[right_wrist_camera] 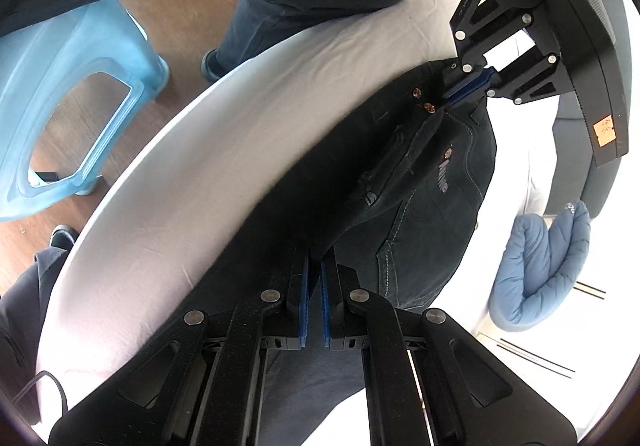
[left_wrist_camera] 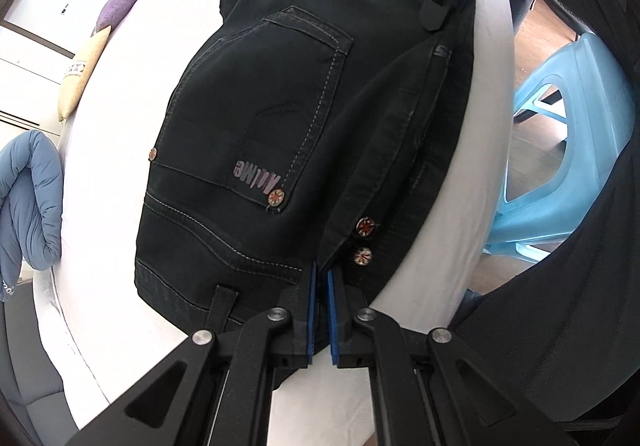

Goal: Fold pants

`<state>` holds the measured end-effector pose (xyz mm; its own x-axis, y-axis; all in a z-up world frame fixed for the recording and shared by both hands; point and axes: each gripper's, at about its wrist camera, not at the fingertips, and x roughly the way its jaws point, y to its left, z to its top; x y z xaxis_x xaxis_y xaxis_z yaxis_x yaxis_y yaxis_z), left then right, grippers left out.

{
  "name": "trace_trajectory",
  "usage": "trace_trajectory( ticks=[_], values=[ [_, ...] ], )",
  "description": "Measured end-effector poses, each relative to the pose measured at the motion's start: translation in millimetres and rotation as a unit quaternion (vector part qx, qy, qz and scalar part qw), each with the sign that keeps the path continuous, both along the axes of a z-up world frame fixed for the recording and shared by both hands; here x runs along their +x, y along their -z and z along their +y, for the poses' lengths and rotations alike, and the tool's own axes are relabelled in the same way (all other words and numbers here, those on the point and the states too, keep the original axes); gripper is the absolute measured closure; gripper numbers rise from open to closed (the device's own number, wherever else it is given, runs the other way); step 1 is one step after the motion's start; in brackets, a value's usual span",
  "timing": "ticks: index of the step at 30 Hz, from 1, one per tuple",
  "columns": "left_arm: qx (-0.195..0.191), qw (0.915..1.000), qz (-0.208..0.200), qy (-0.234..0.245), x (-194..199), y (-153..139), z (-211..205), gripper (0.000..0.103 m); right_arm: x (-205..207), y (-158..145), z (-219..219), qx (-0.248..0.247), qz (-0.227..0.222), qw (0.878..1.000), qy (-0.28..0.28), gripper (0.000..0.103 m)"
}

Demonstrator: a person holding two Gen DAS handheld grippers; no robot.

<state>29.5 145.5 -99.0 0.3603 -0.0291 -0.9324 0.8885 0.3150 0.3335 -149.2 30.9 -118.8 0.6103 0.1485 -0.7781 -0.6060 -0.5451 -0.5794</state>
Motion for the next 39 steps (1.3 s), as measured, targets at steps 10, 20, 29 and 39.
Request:
trace_trajectory(
  ticks=[10,20,29,39],
  values=[
    [-0.010,0.9997,0.005,-0.020,-13,7,-1,0.098,-14,-2,-17,0.012,0.019,0.999,0.026,0.099],
    [-0.027,0.9966,0.005,-0.078,-21,-11,18,0.035,-10,19,-15,0.060,0.004,0.994,0.093,0.096],
    [-0.165,0.9698,-0.037,-0.176,10,-77,-9,0.035,-9,1,-21,0.167,-0.001,0.966,0.198,0.086],
    [-0.190,0.9413,0.050,-0.275,48,18,-88,0.034,-1,-76,-149,0.468,0.150,0.697,0.521,0.019]
  ],
)
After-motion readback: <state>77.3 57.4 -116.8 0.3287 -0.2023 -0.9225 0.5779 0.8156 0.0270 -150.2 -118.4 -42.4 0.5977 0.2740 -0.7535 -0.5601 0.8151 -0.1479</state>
